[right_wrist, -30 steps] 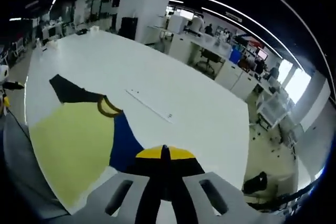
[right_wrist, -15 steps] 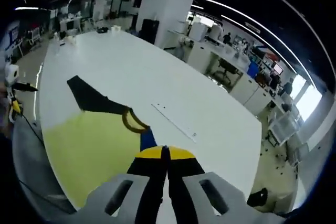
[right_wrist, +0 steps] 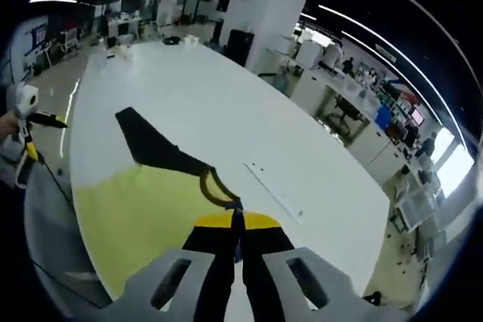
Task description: Fold the garment on the visible template until the final outline fits inside the template.
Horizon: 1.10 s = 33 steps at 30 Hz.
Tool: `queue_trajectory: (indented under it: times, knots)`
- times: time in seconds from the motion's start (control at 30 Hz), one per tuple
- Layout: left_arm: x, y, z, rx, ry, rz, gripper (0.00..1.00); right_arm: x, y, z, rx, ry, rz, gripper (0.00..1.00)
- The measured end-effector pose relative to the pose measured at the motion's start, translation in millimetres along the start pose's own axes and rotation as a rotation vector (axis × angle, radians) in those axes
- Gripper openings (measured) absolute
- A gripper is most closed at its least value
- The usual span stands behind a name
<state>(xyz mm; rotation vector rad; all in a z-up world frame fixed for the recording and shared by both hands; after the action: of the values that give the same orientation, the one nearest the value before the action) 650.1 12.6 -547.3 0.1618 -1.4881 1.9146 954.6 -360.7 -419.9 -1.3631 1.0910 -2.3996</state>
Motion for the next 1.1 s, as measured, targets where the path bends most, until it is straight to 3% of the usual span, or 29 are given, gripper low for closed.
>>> queue_trajectory:
  times: [0.5, 1.1]
  knots:
    - [-0.4, -3.0, -10.8, 0.014, -0.006, 0.002, 0.94, -49.9, -31.5, -19.5, 0.064, -0.083, -0.021, 0.02]
    - [-8.8, -1.3, -19.3, 0.029, -0.009, -0.021, 0.93, -78.8, -27.8, -28.8, 0.056, -0.121, -0.056, 0.02]
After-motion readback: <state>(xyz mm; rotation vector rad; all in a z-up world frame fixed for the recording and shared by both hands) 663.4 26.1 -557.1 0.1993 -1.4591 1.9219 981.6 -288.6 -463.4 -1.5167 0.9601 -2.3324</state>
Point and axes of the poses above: the point that each gripper's makers call its tool centre point, and the gripper's own axes: x roughly backward along the fingers, z roughly to its right, y roughly out of its underside, the point moved 10 cm from there along x, roughly backward along the fingers, and after that the axes turned 1 degree about y, right-handed, at the moved point
